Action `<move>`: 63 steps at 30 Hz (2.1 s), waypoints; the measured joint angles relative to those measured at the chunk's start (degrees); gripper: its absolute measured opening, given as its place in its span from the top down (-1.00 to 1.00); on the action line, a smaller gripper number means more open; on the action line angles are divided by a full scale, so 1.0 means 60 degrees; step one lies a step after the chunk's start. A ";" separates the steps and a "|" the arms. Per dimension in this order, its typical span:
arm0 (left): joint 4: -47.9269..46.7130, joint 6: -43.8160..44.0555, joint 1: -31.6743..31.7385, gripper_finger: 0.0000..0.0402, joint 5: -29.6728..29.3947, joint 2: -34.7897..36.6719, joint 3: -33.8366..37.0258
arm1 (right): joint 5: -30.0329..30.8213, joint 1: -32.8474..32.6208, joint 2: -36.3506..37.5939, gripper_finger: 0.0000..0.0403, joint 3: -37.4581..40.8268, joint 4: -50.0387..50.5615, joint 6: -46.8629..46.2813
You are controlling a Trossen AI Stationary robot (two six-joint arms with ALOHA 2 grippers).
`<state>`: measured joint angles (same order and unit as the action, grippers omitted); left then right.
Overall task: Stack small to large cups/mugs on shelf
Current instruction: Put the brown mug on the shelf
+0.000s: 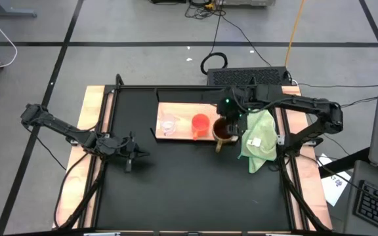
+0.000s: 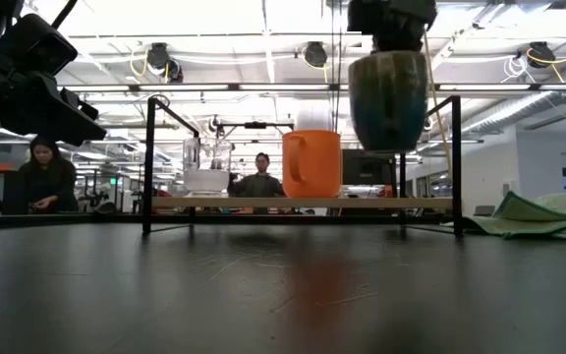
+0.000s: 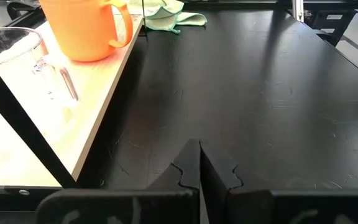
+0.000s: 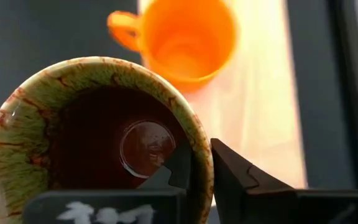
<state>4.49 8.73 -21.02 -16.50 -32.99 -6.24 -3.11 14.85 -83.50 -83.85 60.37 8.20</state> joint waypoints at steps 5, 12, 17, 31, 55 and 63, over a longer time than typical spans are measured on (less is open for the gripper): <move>0.0001 0.0000 -0.0001 0.98 -0.0003 0.0000 0.0000 | -0.0063 0.0732 -0.0004 0.87 0.0000 -0.0078 0.0691; 0.0004 0.0000 -0.0002 0.98 -0.0008 0.0000 0.0000 | -0.1078 0.1515 -0.0015 0.87 0.0350 -0.0227 0.1825; 0.0000 -0.0021 -0.0003 0.98 -0.0009 0.0003 0.0000 | -0.1436 0.1989 -0.0018 0.87 0.0827 -0.0872 0.2100; 0.0002 -0.0289 0.0000 0.98 -0.0049 0.0000 0.0000 | -0.2247 0.2343 -0.0018 0.87 0.1671 -0.1649 0.2578; 0.0011 -0.0416 -0.0001 0.98 -0.0516 0.0001 0.0000 | -0.2274 0.2653 -0.0737 0.87 0.2024 -0.2525 0.2879; 0.0004 -0.0450 0.0000 0.98 -0.0519 0.0000 0.0000 | -0.1940 0.2695 -0.0745 0.87 0.2012 -0.2580 0.3092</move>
<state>4.51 6.03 -21.02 -19.62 -32.99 -6.24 -14.75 31.01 -87.97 -71.78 44.89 26.76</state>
